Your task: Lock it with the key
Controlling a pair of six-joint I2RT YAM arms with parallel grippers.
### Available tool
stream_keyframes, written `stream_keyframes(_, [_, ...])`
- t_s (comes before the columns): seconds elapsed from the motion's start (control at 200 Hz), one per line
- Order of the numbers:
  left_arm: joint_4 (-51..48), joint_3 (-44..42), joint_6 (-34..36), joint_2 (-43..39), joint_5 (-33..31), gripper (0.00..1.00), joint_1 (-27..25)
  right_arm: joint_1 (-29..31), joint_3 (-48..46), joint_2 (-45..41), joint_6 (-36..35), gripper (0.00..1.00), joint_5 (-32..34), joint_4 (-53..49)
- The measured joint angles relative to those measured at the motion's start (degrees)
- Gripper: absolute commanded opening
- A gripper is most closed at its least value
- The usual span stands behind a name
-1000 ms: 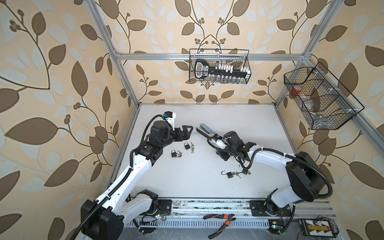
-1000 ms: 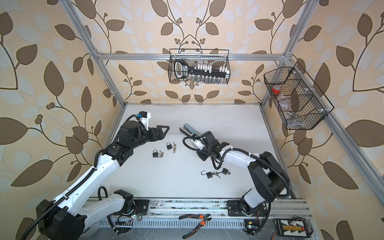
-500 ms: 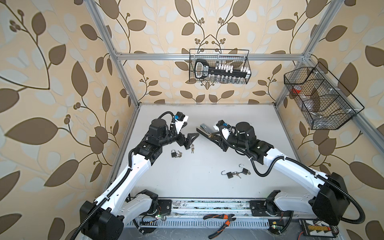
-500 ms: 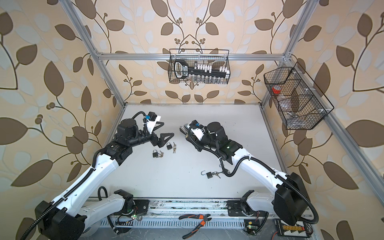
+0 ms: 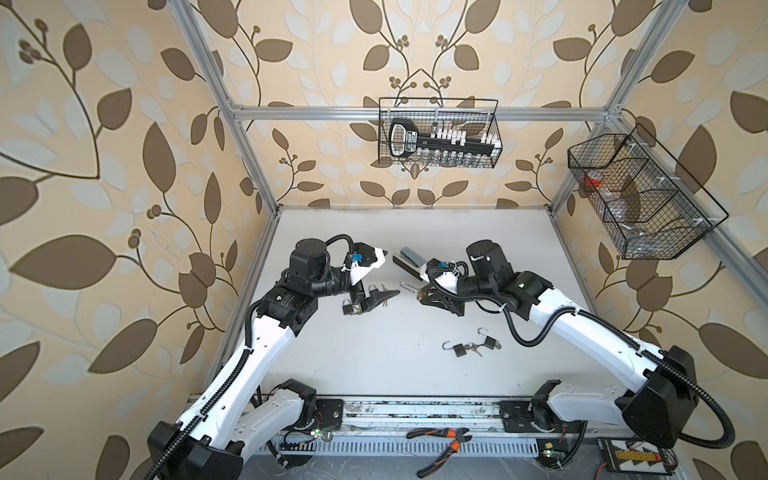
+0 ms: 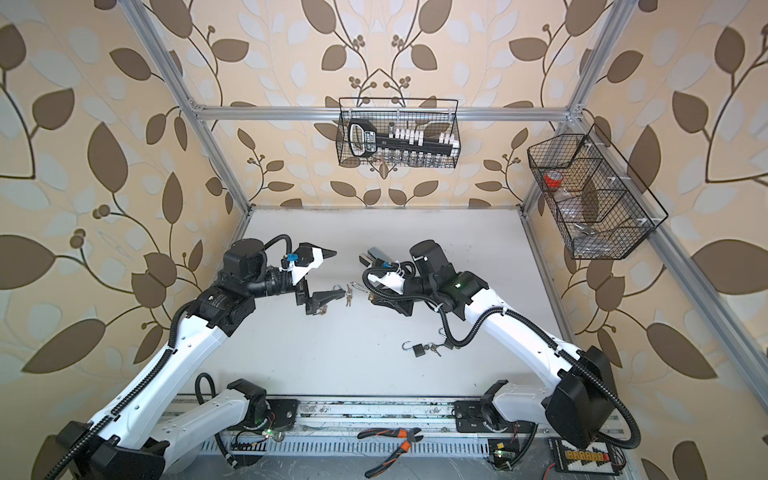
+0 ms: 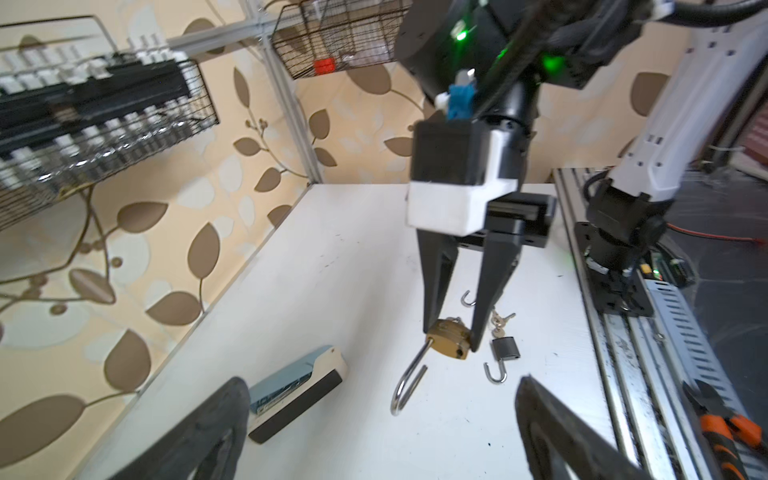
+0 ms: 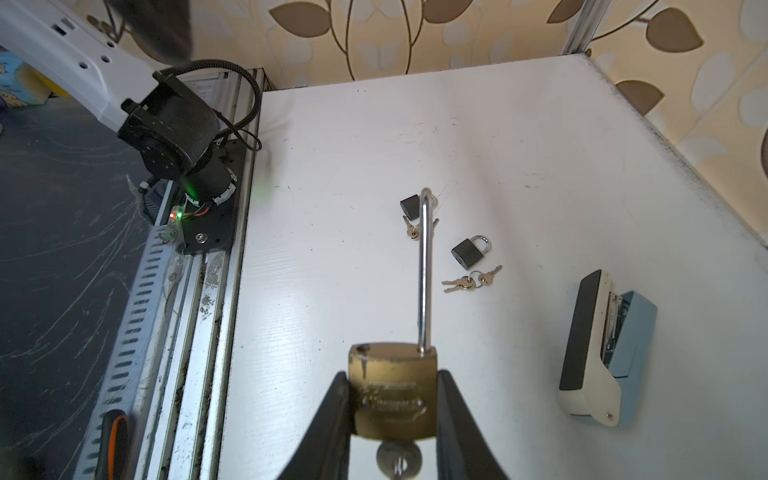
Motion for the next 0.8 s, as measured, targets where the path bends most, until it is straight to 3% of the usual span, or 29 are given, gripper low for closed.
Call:
stream_keyframes(0.165, [-1.6, 0.3, 0.2, 2.6, 4.9, 0.91, 0.0, -0.1, -0.7, -3.5, -2.6, 0.00, -0.5, 0.5])
stream_keyframes(0.29, [-3.1, 0.8, 1.1, 5.2, 7.5, 0.80, -0.5, -0.1, -1.0, -5.5, -3.3, 0.00, -1.4, 1.8])
stream_keyframes(0.605, [-5.6, 1.8, 1.6, 8.5, 10.3, 0.55, -1.9, -0.1, -1.0, -3.6, -4.3, 0.00, -3.9, 1.9])
stream_keyframes(0.8, [-6.9, 2.6, 2.5, 9.4, 11.4, 0.31, -2.1, -0.1, -1.0, -3.0, -4.5, 0.00, -4.5, 1.4])
